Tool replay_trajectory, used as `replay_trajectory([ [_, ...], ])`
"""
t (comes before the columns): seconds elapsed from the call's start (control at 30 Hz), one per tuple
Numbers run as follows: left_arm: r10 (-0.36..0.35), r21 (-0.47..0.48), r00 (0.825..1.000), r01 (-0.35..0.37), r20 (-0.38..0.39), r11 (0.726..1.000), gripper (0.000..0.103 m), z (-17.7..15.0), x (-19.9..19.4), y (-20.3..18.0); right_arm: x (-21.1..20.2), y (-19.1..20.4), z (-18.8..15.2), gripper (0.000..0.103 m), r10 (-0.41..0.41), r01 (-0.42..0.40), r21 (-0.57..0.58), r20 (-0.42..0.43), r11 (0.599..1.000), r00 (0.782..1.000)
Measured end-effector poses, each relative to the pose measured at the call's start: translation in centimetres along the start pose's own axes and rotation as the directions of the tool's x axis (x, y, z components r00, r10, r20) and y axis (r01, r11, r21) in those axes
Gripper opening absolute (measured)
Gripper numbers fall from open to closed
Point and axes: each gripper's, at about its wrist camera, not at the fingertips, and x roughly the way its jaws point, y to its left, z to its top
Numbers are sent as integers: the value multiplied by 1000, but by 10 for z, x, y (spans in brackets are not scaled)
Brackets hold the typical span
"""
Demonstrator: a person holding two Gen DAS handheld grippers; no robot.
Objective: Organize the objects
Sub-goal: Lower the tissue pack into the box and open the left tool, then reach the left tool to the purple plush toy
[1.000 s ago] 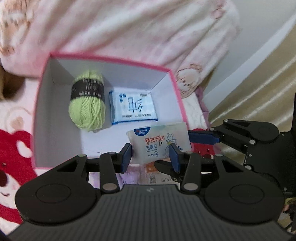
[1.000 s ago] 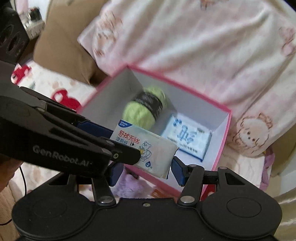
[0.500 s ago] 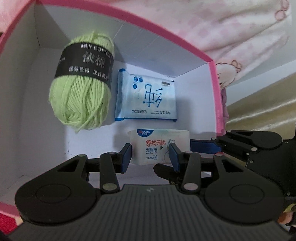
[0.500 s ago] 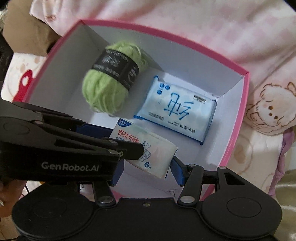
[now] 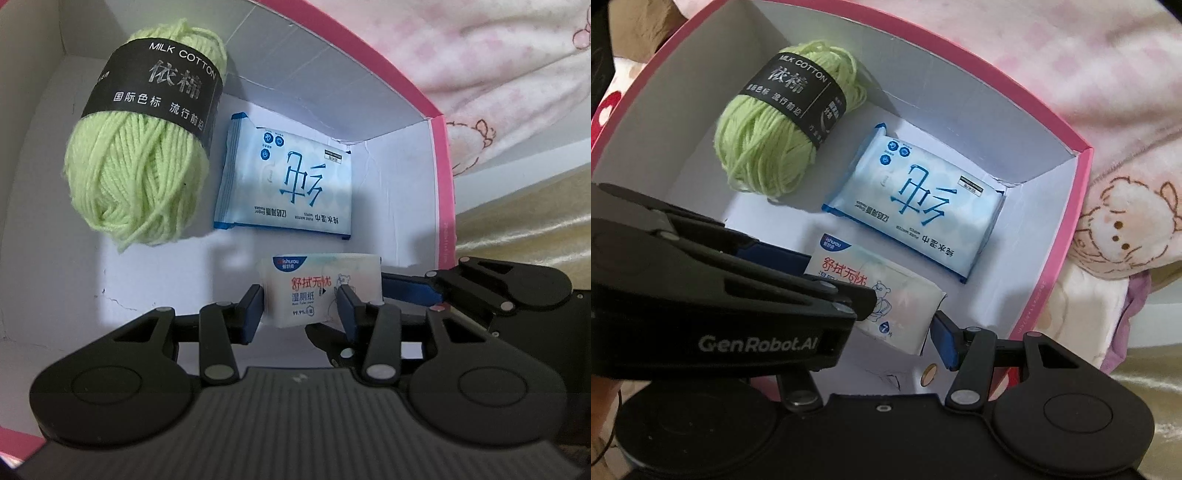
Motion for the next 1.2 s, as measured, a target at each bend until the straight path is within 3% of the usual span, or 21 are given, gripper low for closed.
replay_trajectory([
  [0.13, 7, -19, 1000, -8, -22, 1000, 41, 0, 5, 1, -5, -1, -3, 64, -26, 26, 9, 27, 1000, 999],
  [0.17, 5, -23, 1000, -6, -24, 1000, 41, 0, 6, 2, -5, -1, -5, 70, -35, 34, 15, 34, 999, 999],
  [0.3, 12, -3, 1000, -12, -15, 1000, 44, -3, 3, -3, -16, -4, -16, 73, -6, 4, 30, 86, 1000, 996],
  [0.47, 52, 62, 999, -52, 10, 997, 48, -11, -20, -16, -45, -5, -42, 72, 53, -65, 43, 234, 997, 971],
  [0.77, 107, 198, 991, -120, 77, 973, 55, -44, -101, -44, -104, 7, -104, 72, 152, -198, 52, 464, 979, 873],
  [1.0, 153, 296, 978, -190, 143, 936, 58, -82, -163, -65, -132, 27, -143, 72, 208, -271, 23, 581, 962, 787],
  [1.2, 200, 314, 962, -251, 187, 916, 59, -114, -206, -74, -154, 48, -167, 72, 254, -301, -31, 620, 953, 742],
])
